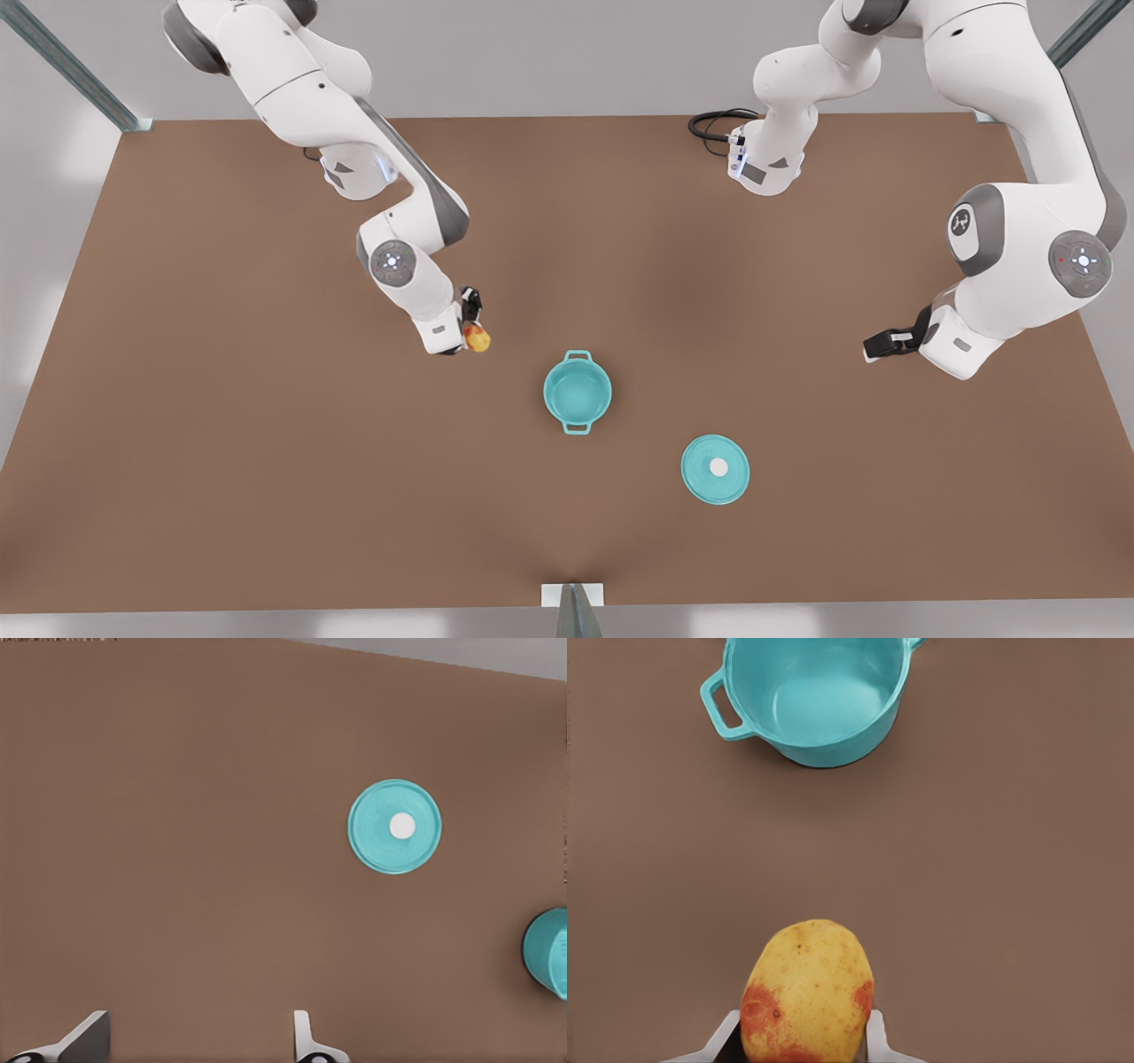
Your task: Open the pot lid and put the potato into the pot
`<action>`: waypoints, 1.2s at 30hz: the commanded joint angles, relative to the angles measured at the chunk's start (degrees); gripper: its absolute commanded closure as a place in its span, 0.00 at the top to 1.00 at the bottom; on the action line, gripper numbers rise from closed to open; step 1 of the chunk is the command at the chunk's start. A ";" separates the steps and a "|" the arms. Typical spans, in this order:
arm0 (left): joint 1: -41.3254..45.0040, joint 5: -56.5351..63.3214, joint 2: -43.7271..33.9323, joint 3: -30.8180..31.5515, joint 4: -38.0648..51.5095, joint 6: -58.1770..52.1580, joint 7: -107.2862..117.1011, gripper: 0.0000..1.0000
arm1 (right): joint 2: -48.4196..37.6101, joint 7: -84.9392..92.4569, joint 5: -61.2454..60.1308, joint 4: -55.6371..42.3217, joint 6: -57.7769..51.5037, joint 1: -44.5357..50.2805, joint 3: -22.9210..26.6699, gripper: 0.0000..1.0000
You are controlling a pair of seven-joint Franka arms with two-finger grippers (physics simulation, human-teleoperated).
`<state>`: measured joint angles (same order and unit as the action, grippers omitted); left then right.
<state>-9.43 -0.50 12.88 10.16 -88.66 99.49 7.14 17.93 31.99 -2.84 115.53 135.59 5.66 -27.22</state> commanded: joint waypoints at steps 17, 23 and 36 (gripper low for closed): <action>0.38 2.70 0.04 0.47 0.24 0.70 -6.26 1.00 | 28.21 -16.43 0.64 -36.69 0.73 15.60 3.92 0.53; 0.91 -0.03 1.10 0.74 1.91 -1.41 -5.91 1.00 | 29.71 -16.95 0.64 -38.63 0.64 17.28 7.09 0.79; 0.64 -0.11 1.36 0.74 2.18 -1.14 -6.00 1.00 | 6.33 -16.69 0.73 -35.46 -57.89 0.23 29.50 1.00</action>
<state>-8.79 -0.63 14.29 10.87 -86.46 98.42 2.63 24.80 17.40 -2.22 79.74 96.89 6.49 2.06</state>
